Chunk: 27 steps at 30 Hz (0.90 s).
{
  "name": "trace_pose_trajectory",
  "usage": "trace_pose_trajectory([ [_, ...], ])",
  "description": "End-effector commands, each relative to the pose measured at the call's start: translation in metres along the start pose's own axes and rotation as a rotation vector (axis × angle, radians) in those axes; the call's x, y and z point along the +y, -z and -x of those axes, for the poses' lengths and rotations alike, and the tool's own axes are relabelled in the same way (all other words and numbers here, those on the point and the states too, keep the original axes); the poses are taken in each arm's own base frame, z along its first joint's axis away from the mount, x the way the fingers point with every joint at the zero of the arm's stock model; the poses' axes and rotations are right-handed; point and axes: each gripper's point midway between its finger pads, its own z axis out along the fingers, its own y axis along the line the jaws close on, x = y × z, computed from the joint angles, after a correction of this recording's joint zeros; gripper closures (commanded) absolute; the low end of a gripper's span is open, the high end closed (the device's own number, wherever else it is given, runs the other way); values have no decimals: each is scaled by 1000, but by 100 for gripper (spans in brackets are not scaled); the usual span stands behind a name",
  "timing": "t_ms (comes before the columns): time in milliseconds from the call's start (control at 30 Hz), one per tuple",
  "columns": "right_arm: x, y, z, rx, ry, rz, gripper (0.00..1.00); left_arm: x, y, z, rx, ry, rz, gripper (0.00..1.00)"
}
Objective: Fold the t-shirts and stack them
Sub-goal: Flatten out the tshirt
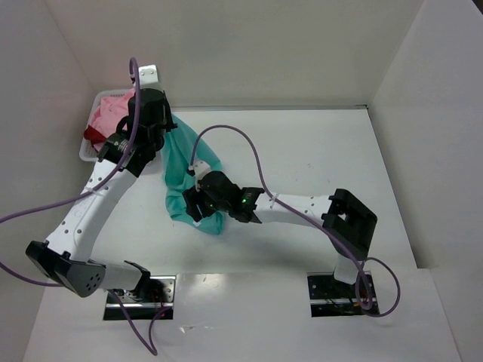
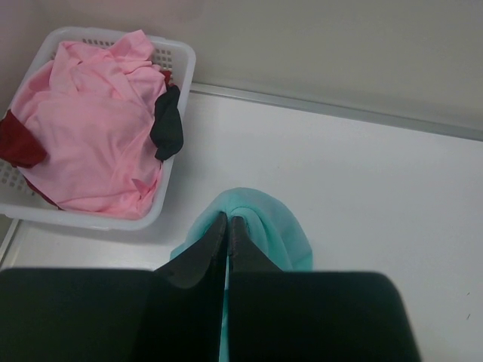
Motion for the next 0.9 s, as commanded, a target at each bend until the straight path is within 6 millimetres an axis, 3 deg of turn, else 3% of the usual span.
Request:
trace_pose_trajectory([
  [0,38,-4,54,-113,-64,106,33,5,0,13,-55,76,21,100],
  [67,60,-12,51,-42,-102,202,44,11,0,15,-68,84,38,100],
  [133,79,-14,46,2,-144,270,48,14,2,15,-71,75,47,100],
  [167,90,-15,42,14,-148,293,48,15,2,17,-81,80,56,100],
  [233,94,-23,32,41,-170,292,48,17,1,13,-75,75,68,100],
  [333,106,-33,12,115,-167,294,39,22,1,13,-76,77,77,100],
  [700,75,-74,-21,144,-259,79,37,28,3,7,-79,89,85,100],
  [833,68,-91,-16,116,-278,22,37,31,6,10,-89,94,92,100],
  [867,68,-95,-7,90,-289,10,38,31,6,10,-89,94,92,100],
])
